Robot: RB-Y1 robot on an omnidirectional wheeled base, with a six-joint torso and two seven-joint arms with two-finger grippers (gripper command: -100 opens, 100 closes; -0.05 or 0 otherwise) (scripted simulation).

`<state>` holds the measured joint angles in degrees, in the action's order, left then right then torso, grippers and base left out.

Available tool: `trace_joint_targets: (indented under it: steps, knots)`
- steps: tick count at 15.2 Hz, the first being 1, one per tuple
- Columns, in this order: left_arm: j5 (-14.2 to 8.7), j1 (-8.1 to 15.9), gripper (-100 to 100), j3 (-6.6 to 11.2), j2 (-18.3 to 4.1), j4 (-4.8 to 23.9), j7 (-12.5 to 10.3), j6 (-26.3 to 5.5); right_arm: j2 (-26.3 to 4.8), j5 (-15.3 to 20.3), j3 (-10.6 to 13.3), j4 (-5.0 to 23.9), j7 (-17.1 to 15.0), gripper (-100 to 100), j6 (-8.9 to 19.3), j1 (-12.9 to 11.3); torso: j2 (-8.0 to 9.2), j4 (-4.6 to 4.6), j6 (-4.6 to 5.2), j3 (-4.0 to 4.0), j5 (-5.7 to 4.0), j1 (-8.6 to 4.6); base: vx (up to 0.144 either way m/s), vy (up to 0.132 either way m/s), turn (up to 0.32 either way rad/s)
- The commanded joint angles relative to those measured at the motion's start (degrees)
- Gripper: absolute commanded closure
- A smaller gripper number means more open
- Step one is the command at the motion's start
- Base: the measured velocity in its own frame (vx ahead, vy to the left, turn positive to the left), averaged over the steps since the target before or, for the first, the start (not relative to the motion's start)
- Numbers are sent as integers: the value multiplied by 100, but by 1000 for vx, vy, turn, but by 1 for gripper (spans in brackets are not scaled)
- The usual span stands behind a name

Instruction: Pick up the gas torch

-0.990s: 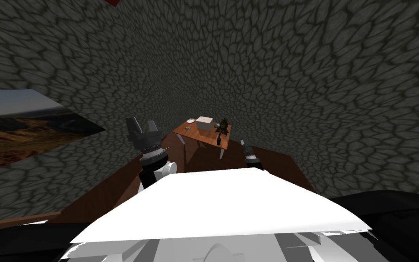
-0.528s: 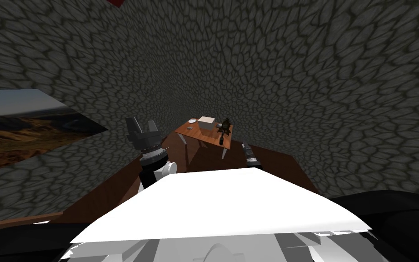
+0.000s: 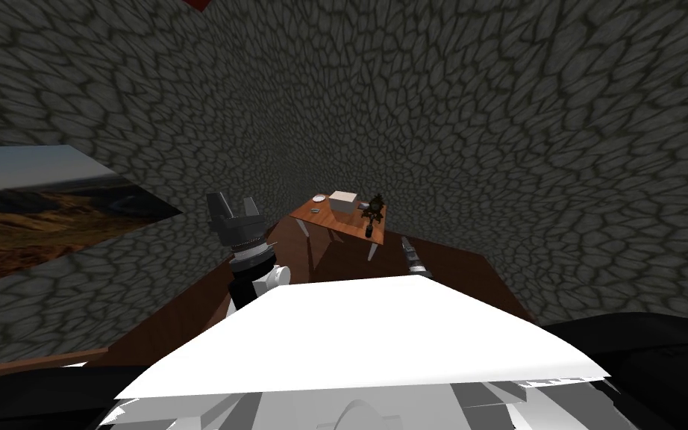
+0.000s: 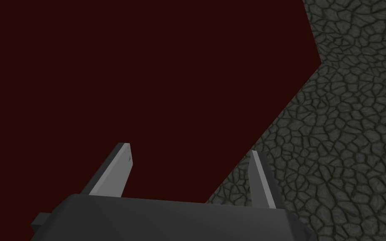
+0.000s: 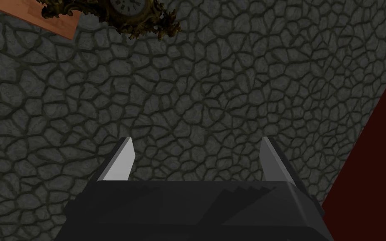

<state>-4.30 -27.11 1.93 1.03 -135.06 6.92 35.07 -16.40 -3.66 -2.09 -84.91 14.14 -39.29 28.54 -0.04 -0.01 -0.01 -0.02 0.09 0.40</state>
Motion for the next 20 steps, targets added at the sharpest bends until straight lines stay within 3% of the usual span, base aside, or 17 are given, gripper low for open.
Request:
trace_joint_targets:
  steps: [1, 2, 3, 5, 6, 8, 9, 12, 13, 15, 16, 20]
  knots:
    - [0, 0, 0, 0, 0, 0, 0, 0, -31, -46, -35, 286, 168, -100, -56, -40, 0, 0, 0, 0, 0, 0, 5, 122, 12]
    - [0, 0, 0, 0, 0, 0, 0, 0, -31, -46, -35, 375, 168, -100, -56, -40, 0, 0, 0, 0, 1, 6, 7, 94, -4]
    - [0, 0, 0, 0, 0, 0, 0, 0, -76, -112, -92, 540, 393, -100, -131, -85, 0, 0, 1, 0, 2, 2, 28, 127, 13]
    - [0, 0, 0, 0, 0, 0, 0, 0, -76, -112, -92, 767, 393, -100, -131, -85, -9, -2, 0, -5, 4, 17, 34, 132, 4]
    - [0, 0, 0, 0, 0, 0, 0, 0, -116, -174, -154, 905, 628, -100, -203, -138, -9, -2, 0, -5, 4, 12, 56, 123, 16]
    - [0, -1, 0, 0, 0, 0, 0, 0, -116, -174, -154, 1158, 628, -100, -203, -138, -19, -4, 0, -11, 4, 16, 49, 120, 12]
    - [0, 0, 0, 0, 0, 0, 0, 0, -149, -232, -221, 1313, 872, -100, -273, -201, -16, -4, 1, -10, 3, 9, 40, 117, 18]
    - [0, 0, 0, 0, 0, 0, 0, 0, -149, -232, -221, 1546, 872, -100, -273, -201, -16, -4, 0, -9, 2, 4, 36, 88, 6]
    - [0, 0, 0, 0, 0, 0, 0, 0, -175, -285, -291, 1778, 1125, -100, -340, -272, -12, -3, 0, -7, 0, -9, 41, 81, 32]
    - [0, -1, 0, 0, 0, 0, 0, 0, -175, -285, -291, 1929, 1125, -100, -340, -272, -18, -4, 0, -10, 0, -1, 54, 90, 17]
    - [0, -1, 0, 0, 0, 0, 0, 0, -192, -334, -366, 2128, 1361, -100, -403, -353, -18, -4, 0, -10, 0, -5, 84, 113, 33]
    - [0, -1, 0, 0, 0, 0, 0, 0, -203, -379, -444, 2661, 1654, -100, -463, -442, -38, -8, -1, -21, 4, 15, 91, 120, 29]
